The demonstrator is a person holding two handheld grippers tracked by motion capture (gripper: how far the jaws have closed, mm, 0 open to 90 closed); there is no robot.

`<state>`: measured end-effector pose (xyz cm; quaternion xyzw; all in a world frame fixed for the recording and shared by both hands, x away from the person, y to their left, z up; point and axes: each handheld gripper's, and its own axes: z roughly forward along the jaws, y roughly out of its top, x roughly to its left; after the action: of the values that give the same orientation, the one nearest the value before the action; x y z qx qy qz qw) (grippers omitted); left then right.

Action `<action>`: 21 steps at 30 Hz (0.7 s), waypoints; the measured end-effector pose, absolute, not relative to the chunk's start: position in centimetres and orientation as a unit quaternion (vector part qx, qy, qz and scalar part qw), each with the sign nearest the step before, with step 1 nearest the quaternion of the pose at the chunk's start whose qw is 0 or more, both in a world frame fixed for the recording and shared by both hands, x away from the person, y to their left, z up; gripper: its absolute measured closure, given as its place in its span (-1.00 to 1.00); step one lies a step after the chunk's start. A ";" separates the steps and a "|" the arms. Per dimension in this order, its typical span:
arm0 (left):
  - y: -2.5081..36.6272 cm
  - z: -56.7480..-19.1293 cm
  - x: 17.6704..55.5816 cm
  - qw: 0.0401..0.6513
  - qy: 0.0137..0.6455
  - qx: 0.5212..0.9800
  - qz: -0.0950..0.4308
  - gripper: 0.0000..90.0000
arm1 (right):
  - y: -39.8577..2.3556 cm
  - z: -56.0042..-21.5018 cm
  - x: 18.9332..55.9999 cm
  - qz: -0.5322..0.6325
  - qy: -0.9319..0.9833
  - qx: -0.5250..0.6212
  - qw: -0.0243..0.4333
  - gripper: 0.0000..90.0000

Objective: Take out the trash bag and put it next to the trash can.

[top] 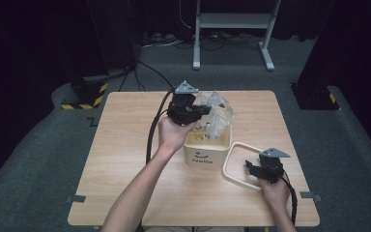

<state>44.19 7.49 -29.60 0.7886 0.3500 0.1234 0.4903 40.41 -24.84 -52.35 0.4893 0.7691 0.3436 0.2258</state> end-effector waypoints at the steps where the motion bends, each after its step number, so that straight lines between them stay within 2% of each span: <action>1: 7.6 -29.5 44.2 0.489 0.348 0.790 0.125 0.99 | -24.8 -52.3 40.4 0.344 0.769 0.490 0.226 -0.21; 21: 9.3 -27.8 43.7 0.495 0.353 0.781 0.142 1.00 | -24.8 -52.4 40.4 0.344 0.769 0.490 0.225 -0.21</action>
<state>43.66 9.30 -27.83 0.7809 0.3534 0.1415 0.4952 40.42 -24.84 -52.35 0.4895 0.7688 0.3443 0.2255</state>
